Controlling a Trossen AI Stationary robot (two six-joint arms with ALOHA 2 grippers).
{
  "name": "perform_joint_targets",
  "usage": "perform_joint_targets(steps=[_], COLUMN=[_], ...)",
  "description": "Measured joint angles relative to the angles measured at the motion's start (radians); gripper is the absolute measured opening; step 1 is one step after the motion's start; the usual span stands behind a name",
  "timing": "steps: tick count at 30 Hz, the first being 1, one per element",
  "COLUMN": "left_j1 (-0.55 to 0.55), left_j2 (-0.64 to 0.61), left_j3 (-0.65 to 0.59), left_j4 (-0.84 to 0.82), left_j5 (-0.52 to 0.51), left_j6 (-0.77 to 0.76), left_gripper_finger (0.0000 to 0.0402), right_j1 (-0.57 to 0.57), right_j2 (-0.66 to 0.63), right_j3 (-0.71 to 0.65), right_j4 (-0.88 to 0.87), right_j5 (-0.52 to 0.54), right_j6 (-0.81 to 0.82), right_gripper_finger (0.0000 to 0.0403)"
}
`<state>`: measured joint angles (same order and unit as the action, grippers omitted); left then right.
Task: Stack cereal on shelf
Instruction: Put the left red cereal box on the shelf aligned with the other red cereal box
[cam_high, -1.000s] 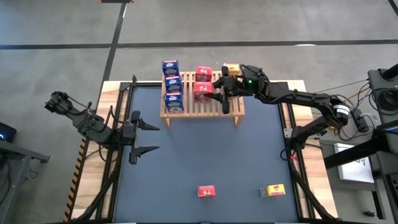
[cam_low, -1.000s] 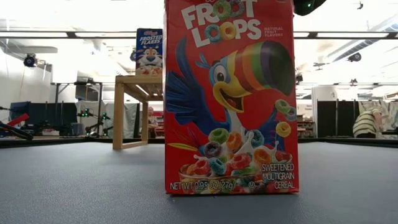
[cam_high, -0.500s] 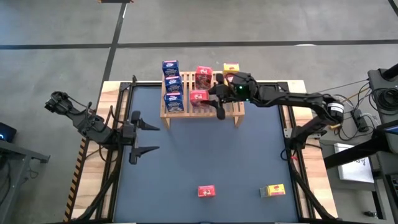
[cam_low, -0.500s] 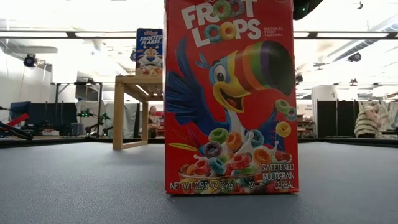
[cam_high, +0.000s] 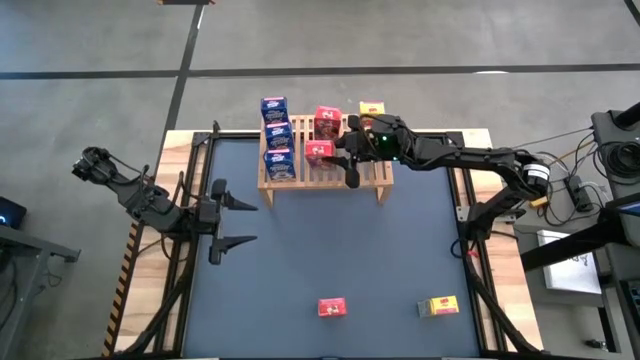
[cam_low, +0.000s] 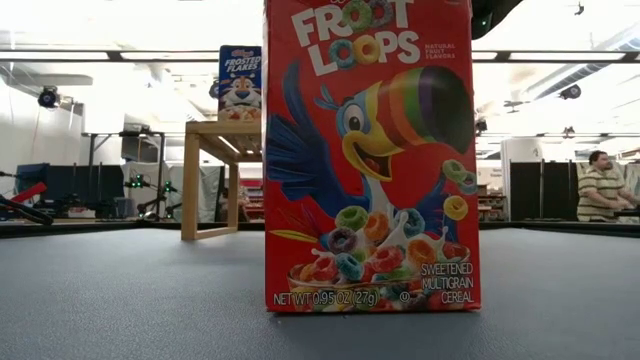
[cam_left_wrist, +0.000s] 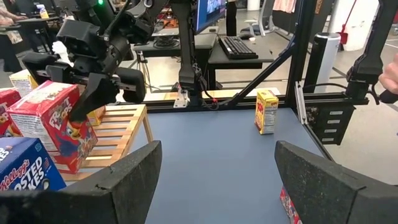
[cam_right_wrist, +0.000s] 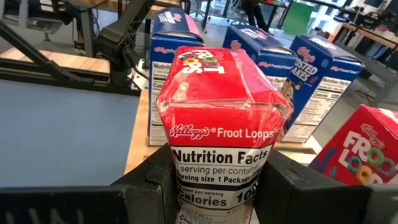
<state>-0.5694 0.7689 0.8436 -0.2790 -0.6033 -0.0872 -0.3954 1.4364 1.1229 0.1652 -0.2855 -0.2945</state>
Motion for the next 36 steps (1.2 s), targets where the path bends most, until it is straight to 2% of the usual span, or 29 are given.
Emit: perform_joint_targets(steps=[18,36], left_j1=[0.0,0.0], left_j2=[0.0,0.0], left_j3=[0.0,0.0], left_j4=[0.001,0.002], left_j5=[0.0,0.0], left_j6=[-0.003,-0.003], left_gripper_finger=[0.0294,0.0294], right_j1=[0.002,0.002], right_j2=[0.0,0.0], right_j3=[0.0,-0.001], right_j4=[-0.018,-0.048], right_j5=[0.025,0.025], right_j6=[-0.019,0.012], right_gripper_finger=[0.014,0.019])
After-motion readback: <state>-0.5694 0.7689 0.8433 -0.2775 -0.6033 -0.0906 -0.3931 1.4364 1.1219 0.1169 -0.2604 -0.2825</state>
